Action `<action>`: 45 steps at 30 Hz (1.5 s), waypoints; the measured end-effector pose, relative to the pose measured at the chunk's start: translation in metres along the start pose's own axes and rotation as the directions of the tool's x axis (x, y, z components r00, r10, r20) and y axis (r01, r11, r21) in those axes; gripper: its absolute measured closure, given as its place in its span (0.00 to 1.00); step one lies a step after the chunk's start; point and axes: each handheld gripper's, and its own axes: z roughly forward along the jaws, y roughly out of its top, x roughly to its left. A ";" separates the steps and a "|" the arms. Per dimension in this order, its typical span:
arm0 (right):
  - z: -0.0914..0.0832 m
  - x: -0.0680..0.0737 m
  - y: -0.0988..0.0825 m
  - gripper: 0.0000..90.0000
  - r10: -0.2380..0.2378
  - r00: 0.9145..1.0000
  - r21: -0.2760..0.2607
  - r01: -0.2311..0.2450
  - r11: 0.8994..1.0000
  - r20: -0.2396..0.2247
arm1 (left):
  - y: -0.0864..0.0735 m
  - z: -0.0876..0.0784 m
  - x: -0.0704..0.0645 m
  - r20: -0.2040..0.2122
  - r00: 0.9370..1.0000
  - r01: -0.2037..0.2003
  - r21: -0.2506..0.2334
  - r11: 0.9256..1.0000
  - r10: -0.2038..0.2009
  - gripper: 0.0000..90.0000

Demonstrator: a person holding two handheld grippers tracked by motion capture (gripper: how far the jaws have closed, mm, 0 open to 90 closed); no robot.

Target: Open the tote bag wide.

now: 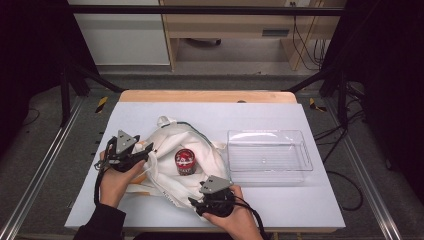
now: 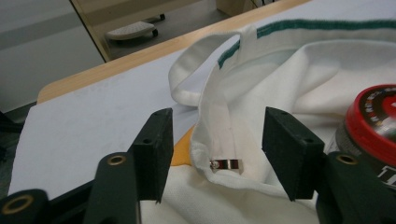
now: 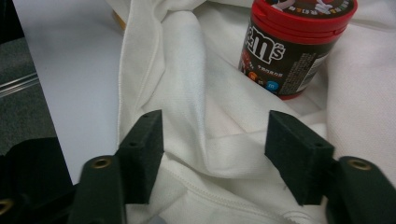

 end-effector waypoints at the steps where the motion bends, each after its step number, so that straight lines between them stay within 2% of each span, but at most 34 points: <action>1: 0.000 0.000 0.000 0.40 0.000 1.000 0.000 0.000 1.000 0.000 | 0.000 0.000 0.000 0.000 1.000 0.000 0.000 1.000 0.000 0.45; 2: -0.001 -0.001 0.001 0.38 0.010 1.000 -0.006 -0.010 1.000 -0.003 | 0.001 -0.005 0.001 0.001 1.000 0.012 -0.008 1.000 -0.012 0.44; 5: -0.003 -0.003 0.002 0.34 0.016 1.000 -0.007 -0.016 1.000 0.000 | 0.000 -0.011 0.002 -0.007 1.000 0.012 -0.017 1.000 -0.013 0.41; 6: -0.005 -0.004 0.005 0.32 0.030 1.000 -0.004 -0.030 1.000 0.004 | -0.001 -0.013 0.002 -0.011 1.000 0.027 -0.017 0.999 -0.028 0.39; 9: -0.007 -0.004 0.008 0.31 0.030 1.000 -0.014 -0.030 0.999 0.004 | -0.001 -0.017 -0.001 -0.007 1.000 0.011 -0.011 1.000 -0.011 0.35; 11: -0.009 -0.003 0.013 0.29 0.022 1.000 -0.015 -0.022 1.000 0.005 | -0.002 -0.023 -0.002 -0.009 1.000 0.020 -0.035 0.999 -0.020 0.35; 13: -0.010 -0.002 0.019 0.28 0.015 1.000 -0.019 -0.015 1.000 0.007 | -0.002 -0.026 -0.001 0.005 0.999 0.032 -0.036 0.999 -0.032 0.32; 15: -0.011 -0.003 0.029 0.26 0.013 1.000 -0.024 -0.012 1.000 0.015 | 0.001 -0.031 0.000 0.002 1.000 0.010 -0.039 0.999 -0.010 0.30; 18: -0.010 -0.006 0.037 0.23 0.054 0.998 -0.025 -0.054 0.998 0.007 | 0.000 -0.034 0.004 -0.011 1.000 -0.001 -0.049 0.999 0.000 0.29; 19: -0.010 -0.006 0.037 0.23 0.054 0.998 -0.025 -0.054 0.998 0.007 | 0.000 -0.034 0.004 -0.011 1.000 -0.001 -0.049 0.999 0.000 0.28; 23: -0.003 -0.010 0.043 0.21 0.044 0.998 -0.003 -0.044 0.999 0.039 | -0.006 -0.039 0.012 -0.016 1.000 0.010 -0.042 0.999 -0.011 0.25; 25: 0.001 -0.014 0.049 0.18 0.051 0.997 -0.005 -0.051 0.999 0.054 | -0.011 -0.042 0.017 -0.021 0.999 0.045 -0.053 0.998 -0.046 0.24; 27: 0.006 -0.016 0.054 0.15 0.053 0.997 -0.003 -0.053 0.999 0.062 | -0.013 -0.043 0.018 -0.024 0.998 0.056 -0.057 0.997 -0.057 0.23; 28: 0.008 -0.016 0.057 0.15 0.051 0.997 0.000 -0.051 0.999 0.059 | -0.017 -0.043 0.019 -0.031 0.997 0.074 -0.065 0.995 -0.076 0.23; 33: 0.017 -0.016 0.068 0.15 0.032 0.997 0.012 -0.033 0.999 0.066 | -0.025 -0.046 0.021 -0.065 0.996 0.061 -0.052 0.997 -0.064 0.20; 34: 0.021 -0.016 0.071 0.14 0.016 0.997 0.012 -0.017 1.000 0.075 | -0.030 -0.050 0.024 -0.073 0.994 0.073 -0.059 0.996 -0.077 0.20; 37: 0.025 -0.018 0.075 0.13 0.015 0.996 0.019 -0.017 1.000 0.084 | -0.034 -0.054 0.028 -0.087 0.993 0.077 -0.064 0.995 -0.082 0.20; 40: 0.034 -0.023 0.080 0.13 0.006 0.996 0.038 -0.010 0.999 0.092 | -0.040 -0.060 0.036 -0.106 0.988 0.101 -0.074 0.992 -0.108 0.20; 45: 0.043 -0.028 0.083 0.13 -0.006 0.995 0.062 0.000 0.998 0.101 | -0.047 -0.062 0.041 -0.133 0.984 0.106 -0.068 0.992 -0.115 0.20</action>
